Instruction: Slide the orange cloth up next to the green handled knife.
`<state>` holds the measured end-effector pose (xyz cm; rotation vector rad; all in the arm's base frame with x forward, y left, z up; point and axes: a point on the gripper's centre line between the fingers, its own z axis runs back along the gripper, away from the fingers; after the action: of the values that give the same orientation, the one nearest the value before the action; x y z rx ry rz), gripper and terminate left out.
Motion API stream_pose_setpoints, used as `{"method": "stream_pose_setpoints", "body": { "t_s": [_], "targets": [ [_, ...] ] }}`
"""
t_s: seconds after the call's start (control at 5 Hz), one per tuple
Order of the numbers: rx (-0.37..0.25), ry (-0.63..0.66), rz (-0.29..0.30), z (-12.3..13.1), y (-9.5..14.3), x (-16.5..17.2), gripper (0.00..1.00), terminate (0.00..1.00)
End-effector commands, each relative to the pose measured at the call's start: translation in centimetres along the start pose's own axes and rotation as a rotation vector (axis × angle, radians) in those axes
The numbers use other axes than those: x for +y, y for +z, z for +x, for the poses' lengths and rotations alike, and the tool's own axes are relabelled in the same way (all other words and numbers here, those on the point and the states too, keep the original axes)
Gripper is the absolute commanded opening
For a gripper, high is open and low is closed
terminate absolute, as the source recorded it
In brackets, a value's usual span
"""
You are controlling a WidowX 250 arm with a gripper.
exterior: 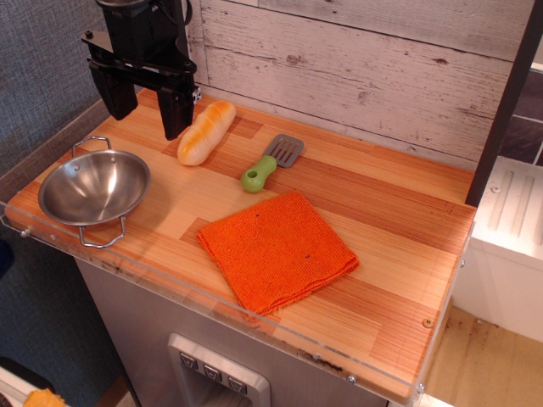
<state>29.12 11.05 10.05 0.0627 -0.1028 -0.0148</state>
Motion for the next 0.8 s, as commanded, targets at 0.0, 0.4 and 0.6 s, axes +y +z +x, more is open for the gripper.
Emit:
{"method": "stream_pose_setpoints", "body": {
  "t_s": [0.0, 0.4, 0.6],
  "targets": [
    [0.0, 0.0, 0.0, 0.0, 0.0, 0.0, 1.0, 0.0],
    [0.015, -0.129, 0.014, -2.2, -1.7, -6.0, 1.0, 0.0],
    [0.016, -0.165, 0.02, -2.9, -2.3, -7.9, 1.0, 0.0]
  ]
}}
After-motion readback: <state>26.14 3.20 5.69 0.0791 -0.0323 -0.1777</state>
